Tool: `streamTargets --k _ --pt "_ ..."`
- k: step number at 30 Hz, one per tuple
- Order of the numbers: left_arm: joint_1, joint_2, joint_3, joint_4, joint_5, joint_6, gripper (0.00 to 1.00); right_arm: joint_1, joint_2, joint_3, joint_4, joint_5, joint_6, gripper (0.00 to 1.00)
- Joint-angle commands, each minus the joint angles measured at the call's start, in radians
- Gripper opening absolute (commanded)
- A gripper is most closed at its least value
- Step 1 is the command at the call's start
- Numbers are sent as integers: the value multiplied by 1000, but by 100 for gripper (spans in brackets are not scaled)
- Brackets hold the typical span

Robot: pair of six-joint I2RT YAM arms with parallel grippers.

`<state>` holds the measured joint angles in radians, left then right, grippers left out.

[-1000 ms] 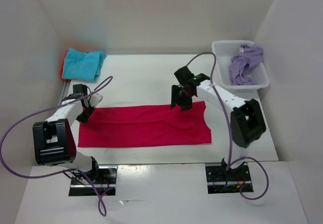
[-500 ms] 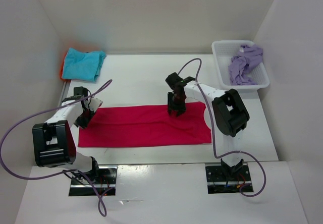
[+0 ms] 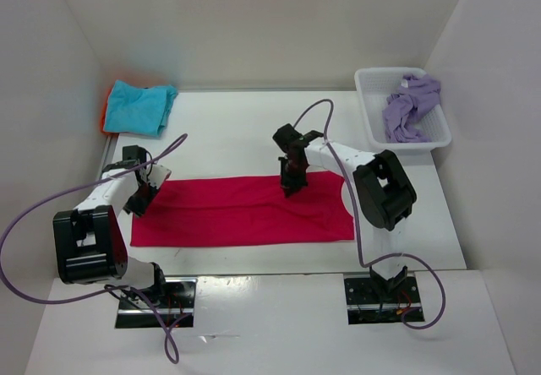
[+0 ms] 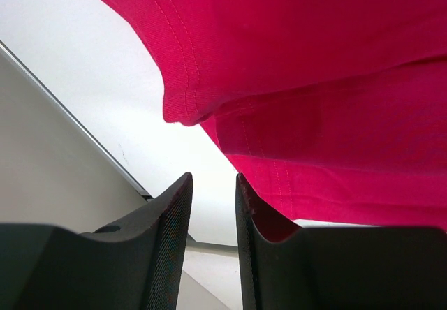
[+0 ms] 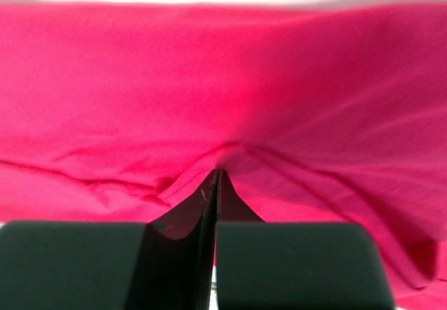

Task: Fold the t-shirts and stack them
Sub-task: Fold the other side of the tshirt into a rectangle

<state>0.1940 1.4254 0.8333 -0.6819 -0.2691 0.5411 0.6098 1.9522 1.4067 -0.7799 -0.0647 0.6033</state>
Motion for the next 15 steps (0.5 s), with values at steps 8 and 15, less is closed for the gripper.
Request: streamTargets --k 8,15 --pt "5 -25 56 -15 -19 -24 44 149 -216 -172 -1 -113 115 1" --pt "38 -78 140 -24 -84 -6 59 -3 -416 -231 -111 146 202 60"
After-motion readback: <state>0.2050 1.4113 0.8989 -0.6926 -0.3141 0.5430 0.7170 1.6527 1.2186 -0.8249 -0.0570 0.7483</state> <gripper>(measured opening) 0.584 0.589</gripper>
